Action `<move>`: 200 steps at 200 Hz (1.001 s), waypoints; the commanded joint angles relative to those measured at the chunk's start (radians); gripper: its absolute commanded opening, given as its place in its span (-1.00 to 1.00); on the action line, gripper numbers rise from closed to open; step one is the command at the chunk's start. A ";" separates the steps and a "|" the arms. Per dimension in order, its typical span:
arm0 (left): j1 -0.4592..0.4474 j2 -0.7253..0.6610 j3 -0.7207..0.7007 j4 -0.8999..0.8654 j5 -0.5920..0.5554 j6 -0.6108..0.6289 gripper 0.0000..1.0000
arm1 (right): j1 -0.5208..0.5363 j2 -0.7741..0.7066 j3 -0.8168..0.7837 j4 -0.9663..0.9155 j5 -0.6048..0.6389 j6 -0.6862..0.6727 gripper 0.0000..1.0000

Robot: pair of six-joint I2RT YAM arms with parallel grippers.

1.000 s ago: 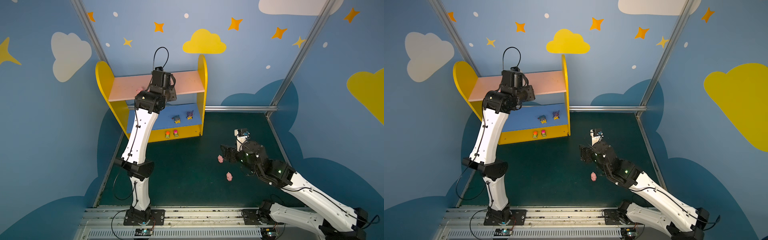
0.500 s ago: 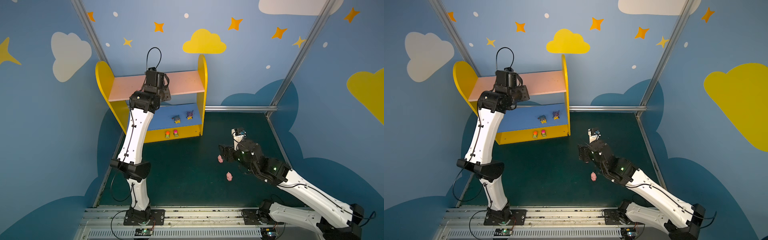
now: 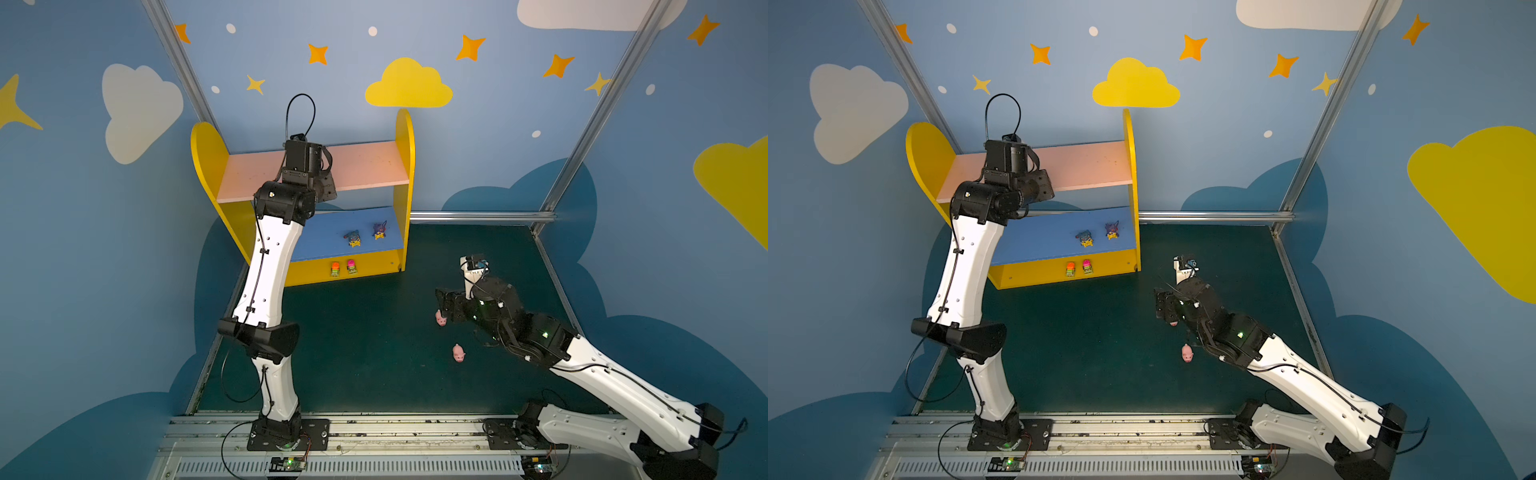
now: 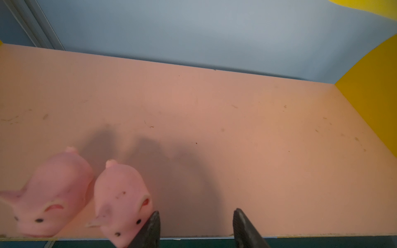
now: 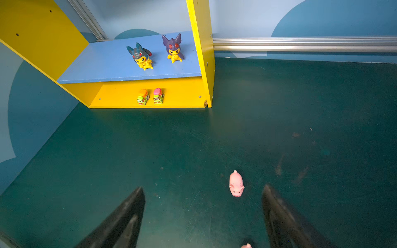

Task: Organize plastic toys on shelves
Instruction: Rotate the plastic toy on the shelf.

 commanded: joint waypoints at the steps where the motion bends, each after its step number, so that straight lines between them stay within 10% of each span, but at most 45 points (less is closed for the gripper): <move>1: 0.006 -0.032 -0.013 -0.018 0.004 0.006 0.09 | -0.004 0.006 0.033 0.018 0.002 -0.008 0.67; 200: 0.012 -0.114 -0.066 -0.008 0.046 -0.002 0.30 | -0.008 0.009 0.046 0.017 -0.005 -0.015 0.67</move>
